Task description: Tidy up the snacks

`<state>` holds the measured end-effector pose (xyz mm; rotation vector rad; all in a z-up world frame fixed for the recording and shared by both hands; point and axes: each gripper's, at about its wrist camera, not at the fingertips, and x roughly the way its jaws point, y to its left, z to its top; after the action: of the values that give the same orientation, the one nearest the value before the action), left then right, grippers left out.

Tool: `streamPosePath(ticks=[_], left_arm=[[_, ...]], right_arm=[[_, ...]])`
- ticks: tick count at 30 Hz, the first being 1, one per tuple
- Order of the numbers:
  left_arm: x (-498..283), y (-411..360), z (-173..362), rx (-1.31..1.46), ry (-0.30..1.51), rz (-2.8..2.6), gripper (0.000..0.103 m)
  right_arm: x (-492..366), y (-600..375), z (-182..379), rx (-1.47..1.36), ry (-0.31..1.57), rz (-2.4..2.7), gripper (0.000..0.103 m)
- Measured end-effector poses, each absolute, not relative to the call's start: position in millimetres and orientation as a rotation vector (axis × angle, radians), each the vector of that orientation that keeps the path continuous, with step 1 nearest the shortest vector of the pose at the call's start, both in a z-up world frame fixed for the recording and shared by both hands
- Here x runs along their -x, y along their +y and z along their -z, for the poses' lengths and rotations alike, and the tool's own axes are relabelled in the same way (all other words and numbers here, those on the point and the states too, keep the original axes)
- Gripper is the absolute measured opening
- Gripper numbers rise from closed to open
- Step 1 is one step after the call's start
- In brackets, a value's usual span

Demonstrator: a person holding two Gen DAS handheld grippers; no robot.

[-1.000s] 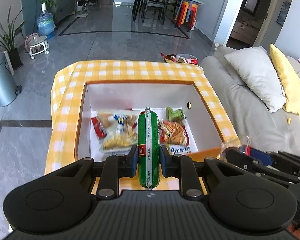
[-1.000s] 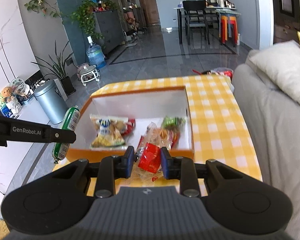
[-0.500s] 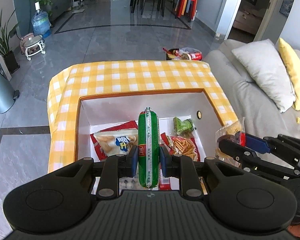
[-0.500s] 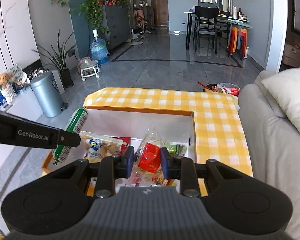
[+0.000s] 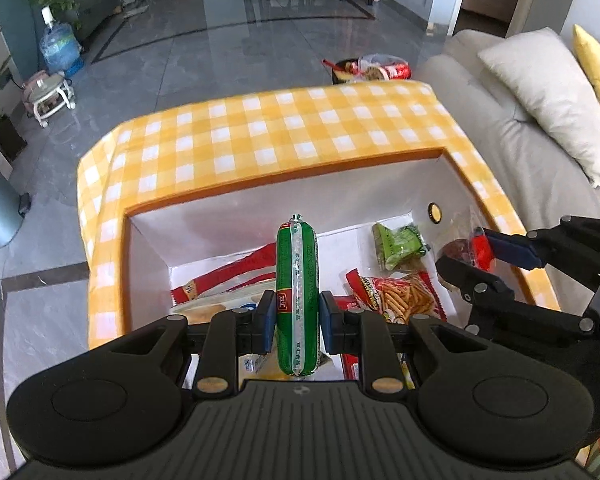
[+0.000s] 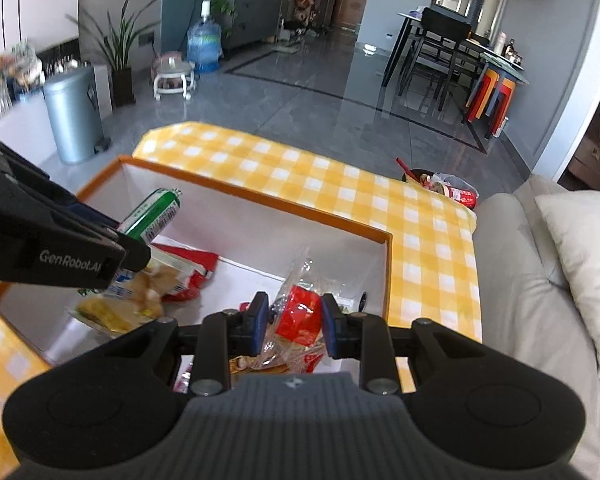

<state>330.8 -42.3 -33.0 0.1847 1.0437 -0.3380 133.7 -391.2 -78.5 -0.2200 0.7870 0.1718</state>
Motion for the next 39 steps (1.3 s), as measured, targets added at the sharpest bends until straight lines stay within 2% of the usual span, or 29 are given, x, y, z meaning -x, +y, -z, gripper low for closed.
streamPosePath(ticks=[15, 28, 37, 39], left_arm=[[-355, -47, 77, -0.178, 1.154, 0.315, 0.024], [-349, -41, 73, -0.153, 1.171, 0.308, 0.025], [-331, -26, 38, -0.098, 1.077, 0.310, 0.025], [-325, -25, 28, -0.099, 1.047, 0.304, 0.038]], right_arm=[[-169, -375, 126, 0.384, 0.884, -0.185, 0.025], [-171, -381, 123, 0.408, 0.920, -0.205, 0.027], [-156, -383, 97, 0.391, 0.886, -0.230, 0.054], [-151, -383, 89, 0.376, 0.875, -0.236, 0.071]])
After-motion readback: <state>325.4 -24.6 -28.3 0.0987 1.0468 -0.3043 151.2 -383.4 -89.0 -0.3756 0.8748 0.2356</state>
